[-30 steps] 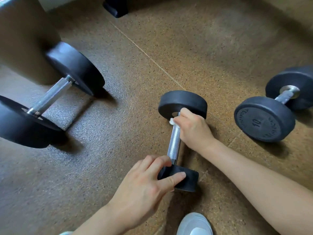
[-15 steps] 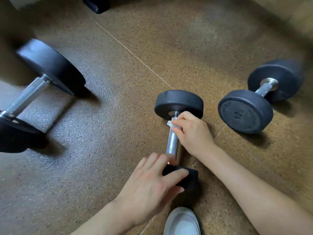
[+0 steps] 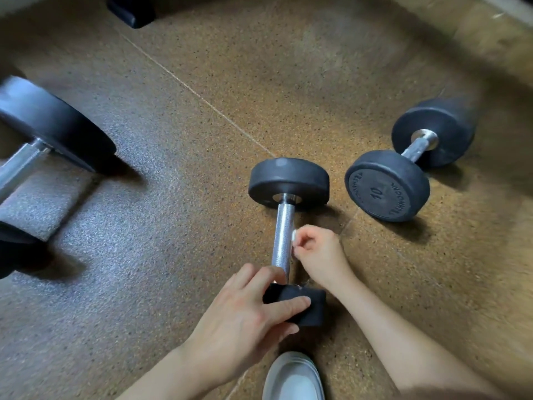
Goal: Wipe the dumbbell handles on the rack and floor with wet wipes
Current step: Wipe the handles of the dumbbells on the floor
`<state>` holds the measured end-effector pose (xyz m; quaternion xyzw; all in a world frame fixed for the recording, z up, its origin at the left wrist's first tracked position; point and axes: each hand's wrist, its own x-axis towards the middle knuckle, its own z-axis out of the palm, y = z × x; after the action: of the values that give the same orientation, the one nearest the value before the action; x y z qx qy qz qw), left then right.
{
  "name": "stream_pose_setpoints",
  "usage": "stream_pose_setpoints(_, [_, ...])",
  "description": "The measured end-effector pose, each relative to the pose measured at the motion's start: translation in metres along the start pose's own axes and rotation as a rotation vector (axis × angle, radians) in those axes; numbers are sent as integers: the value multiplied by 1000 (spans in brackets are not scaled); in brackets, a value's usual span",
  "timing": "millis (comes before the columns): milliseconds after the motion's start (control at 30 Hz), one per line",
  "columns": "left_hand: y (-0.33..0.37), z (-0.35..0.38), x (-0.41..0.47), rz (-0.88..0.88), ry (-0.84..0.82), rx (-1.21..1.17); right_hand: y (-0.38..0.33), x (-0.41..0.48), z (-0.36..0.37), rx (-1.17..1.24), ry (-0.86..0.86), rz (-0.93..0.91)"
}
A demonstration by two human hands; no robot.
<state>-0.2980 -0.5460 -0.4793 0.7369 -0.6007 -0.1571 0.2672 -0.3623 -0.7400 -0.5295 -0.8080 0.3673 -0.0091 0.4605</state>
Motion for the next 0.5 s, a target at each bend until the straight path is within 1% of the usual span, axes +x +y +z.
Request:
stream_pose_setpoints(33, [0,-1,1,3,-4,-12,0,-11,0,21,-67,35])
stream_pose_setpoints(67, [0,-1,1,3,-10,-19,-2,-17,-4,62,-90,32])
stream_pose_setpoints(167, [-1,2,4,2,-7,-4,-13,7,-17,182,29,-69])
stream_pose_setpoints(200, [-2,3,4,0,-1,0,-18,19,-17,185,61,-101])
stream_pose_setpoints(267, [-2,5,3,-6,-3,-14,-24,30,-12,88,100,-152])
stream_pose_setpoints(333, [0,5,3,-16,-3,-36,-25,23,-10,-10,96,-213])
stream_pose_setpoints(367, [0,6,5,-19,8,-45,-23,16,-11,-69,67,-273])
stream_pose_setpoints(433, [0,7,7,0,26,-51,-21,-1,-13,-189,-69,-401])
stream_pose_setpoints(467, [0,6,7,16,26,-59,-22,-4,-15,-241,-138,-444])
stream_pose_setpoints(500, [-1,5,7,22,23,-66,-25,1,-16,-297,-154,-466])
